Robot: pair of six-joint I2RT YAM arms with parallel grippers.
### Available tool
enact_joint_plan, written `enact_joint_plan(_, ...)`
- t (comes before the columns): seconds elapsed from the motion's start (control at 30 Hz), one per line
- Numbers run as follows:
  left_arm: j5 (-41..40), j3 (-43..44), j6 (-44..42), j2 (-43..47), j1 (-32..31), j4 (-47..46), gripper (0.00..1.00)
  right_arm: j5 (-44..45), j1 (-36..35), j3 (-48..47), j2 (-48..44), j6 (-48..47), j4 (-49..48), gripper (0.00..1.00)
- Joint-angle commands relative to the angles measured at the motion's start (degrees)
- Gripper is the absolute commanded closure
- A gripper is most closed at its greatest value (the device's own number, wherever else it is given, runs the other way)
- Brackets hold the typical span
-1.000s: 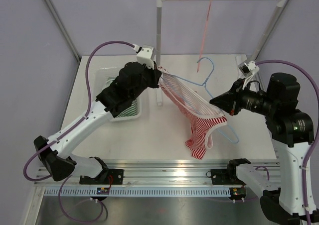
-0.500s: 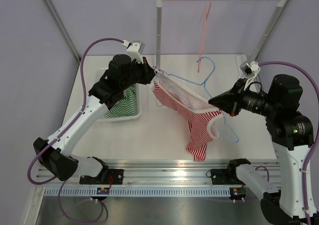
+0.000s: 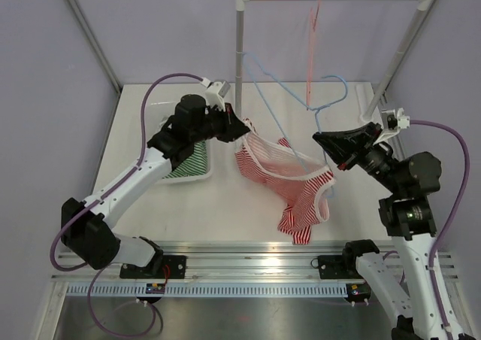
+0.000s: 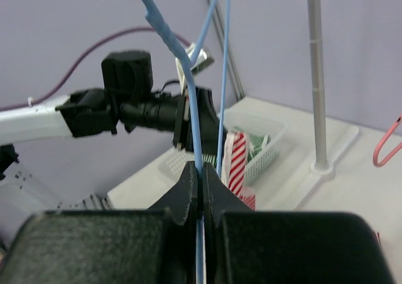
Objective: Remove the tank top from the hanger
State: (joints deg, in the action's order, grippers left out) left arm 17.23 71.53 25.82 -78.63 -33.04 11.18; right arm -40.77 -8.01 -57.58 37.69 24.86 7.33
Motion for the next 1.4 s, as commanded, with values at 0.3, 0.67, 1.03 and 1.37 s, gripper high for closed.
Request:
enact_joint_plan(0.3,5.9,-0.3,-4.9,-5.5,-9.2,-1.6,1.0,26.2,-0.3,23.7,5.6,15.1,-77.0,1.0)
enact_joint_plan(0.67,-9.8,0.5,-4.9,-7.9,-10.7,7.4,0.7,38.4,-0.3,-10.4,-0.8,-10.4,16.4,1.0)
enact_joint_plan(1.03,-24.0,3.1,-5.1,1.5,-14.9,18.4,0.01,42.4,-0.3,-30.9,15.1,-13.0,37.7,1.0)
enact_joint_plan(1.37,-31.1,1.8,-4.6,14.8,-18.0,25.2,0.01,41.0,-0.3,-44.3,33.0,-14.7,32.7,1.0)
